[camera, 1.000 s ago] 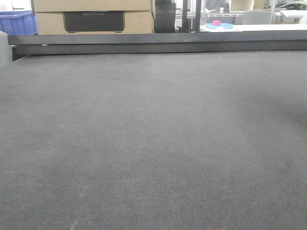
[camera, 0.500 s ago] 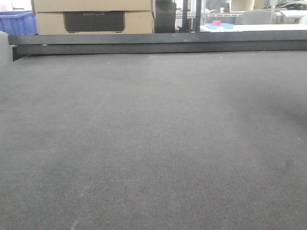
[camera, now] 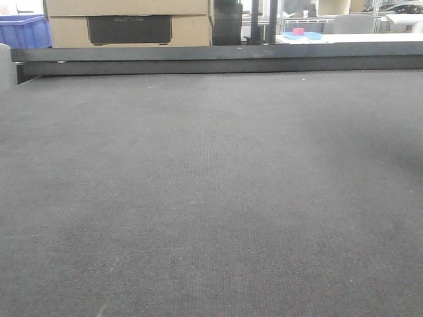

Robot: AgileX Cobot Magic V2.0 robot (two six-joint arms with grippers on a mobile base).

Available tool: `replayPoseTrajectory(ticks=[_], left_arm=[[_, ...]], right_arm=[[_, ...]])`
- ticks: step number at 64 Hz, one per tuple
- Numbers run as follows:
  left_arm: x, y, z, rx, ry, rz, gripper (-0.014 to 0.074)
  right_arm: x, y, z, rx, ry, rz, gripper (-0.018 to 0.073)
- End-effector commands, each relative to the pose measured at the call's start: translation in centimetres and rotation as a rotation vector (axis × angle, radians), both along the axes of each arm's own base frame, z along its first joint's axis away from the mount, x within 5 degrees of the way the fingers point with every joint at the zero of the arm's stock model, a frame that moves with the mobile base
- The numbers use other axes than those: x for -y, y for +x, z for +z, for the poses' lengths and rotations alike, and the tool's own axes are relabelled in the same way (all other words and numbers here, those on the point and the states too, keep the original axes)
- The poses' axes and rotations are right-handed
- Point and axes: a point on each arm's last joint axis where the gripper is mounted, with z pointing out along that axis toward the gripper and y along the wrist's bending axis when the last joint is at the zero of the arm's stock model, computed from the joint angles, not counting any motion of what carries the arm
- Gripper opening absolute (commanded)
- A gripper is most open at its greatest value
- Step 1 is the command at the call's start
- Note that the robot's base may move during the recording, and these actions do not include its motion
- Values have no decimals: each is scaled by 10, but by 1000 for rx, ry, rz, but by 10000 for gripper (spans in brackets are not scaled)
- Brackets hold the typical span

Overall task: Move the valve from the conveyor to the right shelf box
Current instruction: 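Lift both held valves off the conveyor belt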

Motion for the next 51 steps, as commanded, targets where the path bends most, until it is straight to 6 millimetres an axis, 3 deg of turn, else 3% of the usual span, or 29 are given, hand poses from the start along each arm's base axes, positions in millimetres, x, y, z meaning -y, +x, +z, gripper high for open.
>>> replayPoseTrajectory(ticks=[1,51], left_arm=[[2,-3,6,49,-16,-7,-111],[2,-3,6,49,-16,-5,-111]], right_arm=[[1,-3,12,88,13,-12,-151],[1,-3,12,88,13,-12,-151]])
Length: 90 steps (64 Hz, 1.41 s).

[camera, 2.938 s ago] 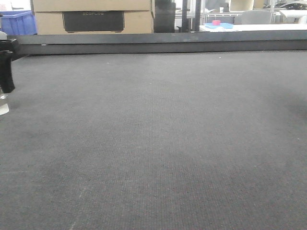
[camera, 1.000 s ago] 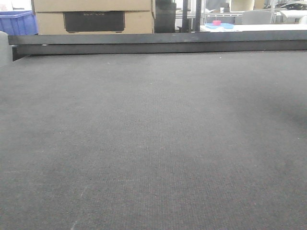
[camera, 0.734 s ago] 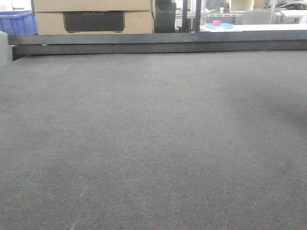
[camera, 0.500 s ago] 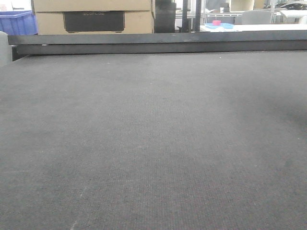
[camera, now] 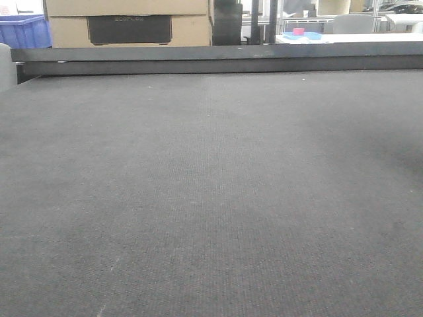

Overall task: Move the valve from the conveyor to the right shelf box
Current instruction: 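Lift both held valves off the conveyor belt, then drive to the shelf rack holding a valve in each gripper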

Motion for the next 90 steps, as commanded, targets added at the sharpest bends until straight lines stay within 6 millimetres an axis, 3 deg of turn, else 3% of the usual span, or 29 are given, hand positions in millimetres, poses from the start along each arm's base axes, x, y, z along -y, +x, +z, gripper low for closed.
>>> replayPoseTrajectory(ticks=[1,90], left_arm=[[2,-3,6,49,-15,-5,-111],[2,-3,6,49,-15,-5,-111]], right_arm=[[1,-3,12,89,12,-11,-151],[2,-2,17,140,25,-21,-151]])
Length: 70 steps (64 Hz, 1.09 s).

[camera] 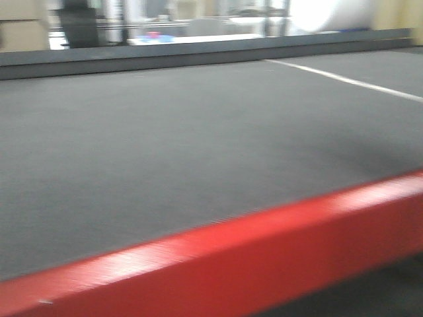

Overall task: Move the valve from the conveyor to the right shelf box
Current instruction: 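Drive to the shelf rack holding a valve in each gripper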

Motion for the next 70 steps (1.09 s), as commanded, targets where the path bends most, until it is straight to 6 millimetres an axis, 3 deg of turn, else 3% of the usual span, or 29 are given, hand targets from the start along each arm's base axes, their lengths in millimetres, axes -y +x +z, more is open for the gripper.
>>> replayPoseTrajectory(ticks=[1,70], left_arm=[[2,-2,5,45,-15,-8,-111],[2,-2,5,45,-15,-8,-111]], right_arm=[[2,-4,13,97,14,-13,-151],[2,-4,13,97,14,-13,-151]])
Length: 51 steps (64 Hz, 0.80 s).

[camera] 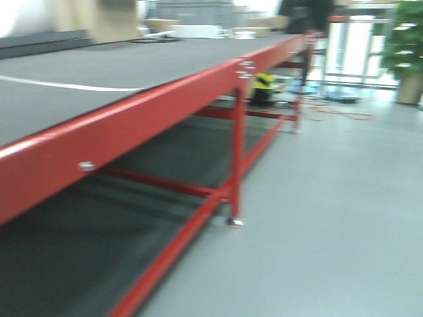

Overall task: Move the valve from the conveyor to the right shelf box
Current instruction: 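Drive to the shelf rack holding a valve in each gripper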

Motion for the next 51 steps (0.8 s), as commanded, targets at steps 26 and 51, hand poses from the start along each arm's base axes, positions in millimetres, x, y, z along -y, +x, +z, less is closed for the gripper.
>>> replayPoseTrajectory(ticks=[26,51], left_arm=[[2,-2,5,45,-12,-6,-111],[2,-2,5,45,-12,-6,-111]], right_arm=[[1,-4,13,97,17,-11,-151],[1,-4,13,97,17,-11,-151]])
